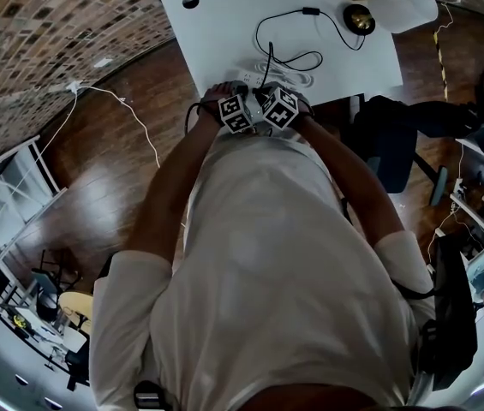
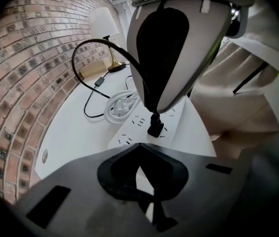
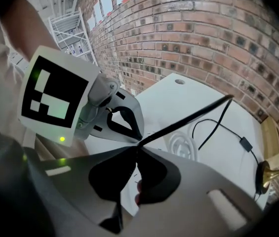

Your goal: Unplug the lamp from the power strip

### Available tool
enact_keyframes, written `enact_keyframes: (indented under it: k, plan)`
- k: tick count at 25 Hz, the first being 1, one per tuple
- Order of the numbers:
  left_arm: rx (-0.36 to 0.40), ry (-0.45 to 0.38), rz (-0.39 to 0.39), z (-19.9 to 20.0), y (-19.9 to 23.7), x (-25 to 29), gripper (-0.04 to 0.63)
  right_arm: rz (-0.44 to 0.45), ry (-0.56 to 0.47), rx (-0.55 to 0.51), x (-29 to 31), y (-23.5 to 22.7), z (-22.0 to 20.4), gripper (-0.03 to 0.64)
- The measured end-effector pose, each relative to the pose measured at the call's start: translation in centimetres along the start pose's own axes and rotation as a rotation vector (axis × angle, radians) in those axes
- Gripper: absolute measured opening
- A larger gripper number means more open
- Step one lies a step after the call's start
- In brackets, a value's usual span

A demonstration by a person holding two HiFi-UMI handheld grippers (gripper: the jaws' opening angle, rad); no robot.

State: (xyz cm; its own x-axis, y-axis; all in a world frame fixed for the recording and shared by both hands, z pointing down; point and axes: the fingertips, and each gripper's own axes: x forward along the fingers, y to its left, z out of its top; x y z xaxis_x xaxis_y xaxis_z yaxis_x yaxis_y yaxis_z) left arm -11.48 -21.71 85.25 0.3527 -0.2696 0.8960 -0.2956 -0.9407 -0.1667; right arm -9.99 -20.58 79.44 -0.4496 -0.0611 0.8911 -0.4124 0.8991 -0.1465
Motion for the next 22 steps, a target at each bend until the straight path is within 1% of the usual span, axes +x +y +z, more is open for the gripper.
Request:
enact_keyframes:
  k: [6,9,11,14,16,19,22]
  plan:
    - [-0.011,0.0,-0.012,0.2,-0.2,0.1,-0.011,0.022,-0.021,0.054,-0.3,0.0,-0.5,0.008]
    - [-0.014,0.004,-0.014,-0.1,0.0,0.1,-0.011,0.014,0.008,0.026,0.1,-0.2,0.2,0.009]
    - [-0.021,0.005,-0.013,-0.2,0.1,0.2,-0.011,0.015,0.005,0.027,0.1,-0.3,0.3,0.009]
    - [-0.025,-0.001,-0.022,0.1,0.0,0.2,-0.011,0.025,-0.032,0.073,-0.3,-0.1,-0.5,0.009]
    - [-0.021,0.002,-0.026,0.1,-0.2,0.2,-0.011,0.028,-0.03,0.091,-0.4,0.1,-0.6,0.008]
    - [-0.021,0.01,-0.02,0.0,-0.1,0.2,-0.011,0.018,0.012,0.06,0.0,-0.3,0.1,0.009]
    - [-0.025,-0.005,-0.022,-0.1,0.2,0.2,-0.011,0.018,0.004,0.039,0.0,-0.5,0.5,0.009]
